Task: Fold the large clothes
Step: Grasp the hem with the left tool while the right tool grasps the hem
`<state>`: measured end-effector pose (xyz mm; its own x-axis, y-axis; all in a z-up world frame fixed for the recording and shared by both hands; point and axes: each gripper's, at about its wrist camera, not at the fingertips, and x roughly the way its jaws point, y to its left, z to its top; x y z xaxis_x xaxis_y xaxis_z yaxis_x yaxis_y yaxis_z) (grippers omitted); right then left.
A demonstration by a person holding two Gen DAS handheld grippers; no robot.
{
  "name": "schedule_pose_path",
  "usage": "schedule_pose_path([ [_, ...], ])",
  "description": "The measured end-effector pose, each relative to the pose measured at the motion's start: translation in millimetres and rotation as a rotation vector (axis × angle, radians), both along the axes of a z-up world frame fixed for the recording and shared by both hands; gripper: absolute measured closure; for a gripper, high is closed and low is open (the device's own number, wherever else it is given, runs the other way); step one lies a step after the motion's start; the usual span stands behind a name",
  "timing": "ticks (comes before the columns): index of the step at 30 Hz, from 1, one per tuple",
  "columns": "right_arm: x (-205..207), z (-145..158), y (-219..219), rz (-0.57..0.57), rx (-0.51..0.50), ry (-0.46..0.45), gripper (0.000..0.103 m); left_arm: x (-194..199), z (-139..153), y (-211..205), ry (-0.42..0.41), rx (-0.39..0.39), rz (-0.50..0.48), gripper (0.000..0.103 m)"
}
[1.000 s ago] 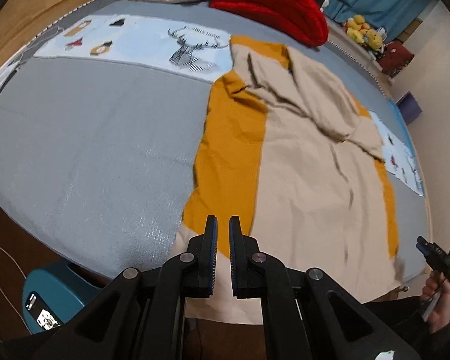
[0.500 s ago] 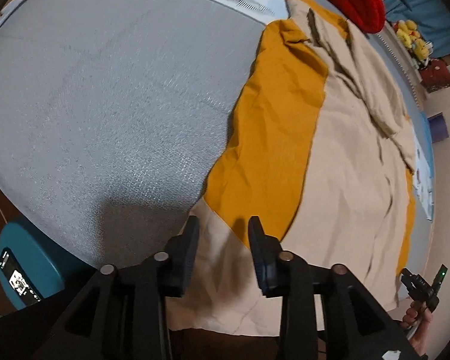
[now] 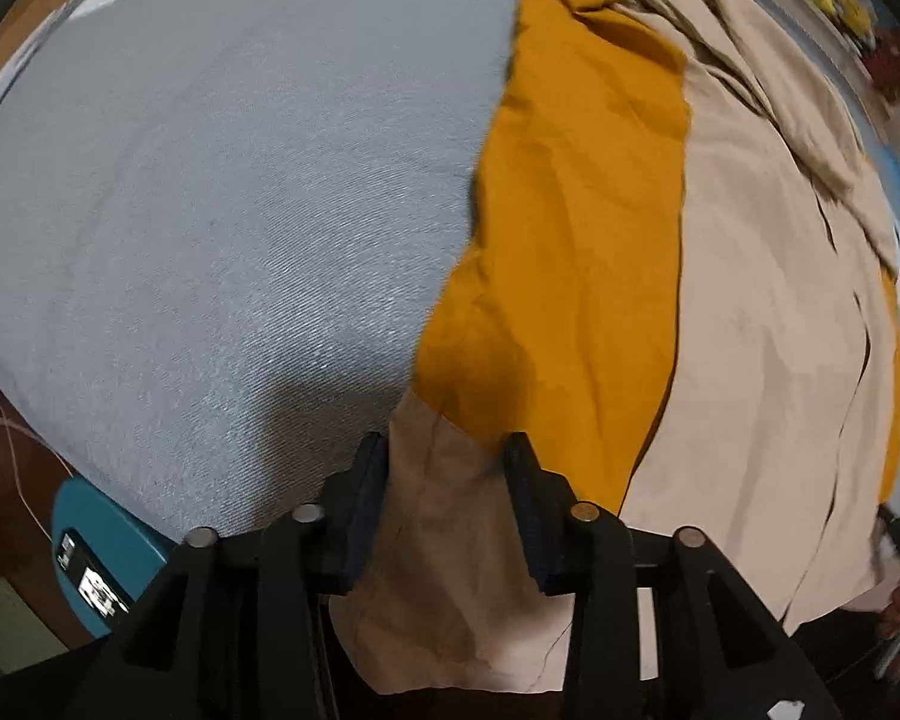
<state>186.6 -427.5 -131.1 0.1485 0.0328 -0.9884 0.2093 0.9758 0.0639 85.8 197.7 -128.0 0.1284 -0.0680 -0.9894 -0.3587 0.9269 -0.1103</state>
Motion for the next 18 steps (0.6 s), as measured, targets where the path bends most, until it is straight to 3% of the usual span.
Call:
schedule_pose_path([
  [1, -1.1, 2.1, 1.1, 0.006, -0.001, -0.012, 0.088, -0.7, 0.7, -2.7, -0.007, 0.002, -0.014, 0.094],
  [3, -4.1, 9.8, 0.3, -0.006, 0.012, -0.048, 0.098, -3.0, 5.2, -6.6, -0.027, 0.014, -0.032, 0.096],
  [8, -9.4, 31.6, -2.1, -0.034, 0.014, -0.14, 0.1, -11.5, 11.0, -14.7, -0.036, 0.025, -0.086, 0.095],
  [11, -7.1, 17.4, -1.6, -0.028, -0.004, -0.072, 0.096, -13.8, 3.5, -5.8, 0.004, 0.021, -0.07, 0.088],
  [13, -6.9, 3.8, -1.8, -0.021, -0.012, -0.007, 0.088, -14.8, -0.2, -4.4, 0.02, 0.014, -0.065, 0.087],
  [14, -8.3, -2.6, 0.5, -0.009, -0.024, 0.027, 0.08, -15.1, -0.5, -4.9, 0.021, 0.02, -0.071, 0.086],
  [18, -7.6, -1.4, 5.3, 0.022, -0.056, 0.026, 0.077, -9.8, -3.1, -15.2, 0.026, 0.045, -0.1, 0.086],
])
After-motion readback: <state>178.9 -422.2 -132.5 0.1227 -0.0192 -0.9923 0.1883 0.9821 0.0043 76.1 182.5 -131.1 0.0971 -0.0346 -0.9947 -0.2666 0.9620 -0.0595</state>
